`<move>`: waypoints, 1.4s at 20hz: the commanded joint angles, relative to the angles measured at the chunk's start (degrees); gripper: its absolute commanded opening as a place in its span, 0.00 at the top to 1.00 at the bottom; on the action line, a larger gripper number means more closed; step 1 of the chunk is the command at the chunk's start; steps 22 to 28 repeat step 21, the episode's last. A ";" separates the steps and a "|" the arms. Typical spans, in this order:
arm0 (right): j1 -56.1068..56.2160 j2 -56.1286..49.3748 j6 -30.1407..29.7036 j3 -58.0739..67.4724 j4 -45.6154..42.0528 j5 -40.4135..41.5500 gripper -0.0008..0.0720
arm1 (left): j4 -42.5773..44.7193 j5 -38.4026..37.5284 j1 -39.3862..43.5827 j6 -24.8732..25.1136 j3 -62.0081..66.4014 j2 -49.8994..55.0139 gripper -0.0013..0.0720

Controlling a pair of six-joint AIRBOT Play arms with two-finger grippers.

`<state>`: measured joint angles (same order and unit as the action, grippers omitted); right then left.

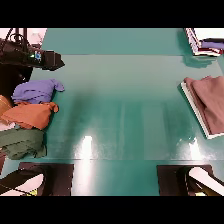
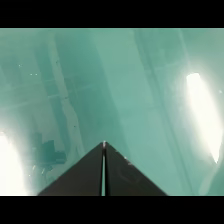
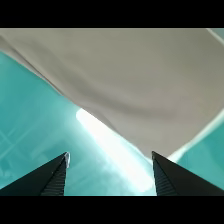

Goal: Fold the shirts.

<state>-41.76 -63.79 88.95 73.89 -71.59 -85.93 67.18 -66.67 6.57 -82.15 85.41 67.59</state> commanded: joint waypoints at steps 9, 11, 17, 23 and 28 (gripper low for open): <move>28.92 0.68 -1.46 3.82 7.30 4.28 0.18 | -0.17 0.24 0.00 0.07 0.02 0.02 0.95; 37.11 0.68 -1.57 4.72 6.99 6.99 0.38 | -0.17 0.24 0.00 0.07 0.02 0.02 0.95; 52.06 0.68 -2.23 5.03 6.95 10.91 0.96 | -0.17 0.26 0.00 0.07 0.02 0.02 0.95; 54.12 0.68 -2.23 5.05 7.04 10.84 0.96 | -0.17 0.24 0.00 0.04 0.02 0.02 0.95; 54.12 0.68 -2.23 5.05 7.04 10.84 0.96 | -0.17 0.24 0.00 0.04 0.02 0.02 0.95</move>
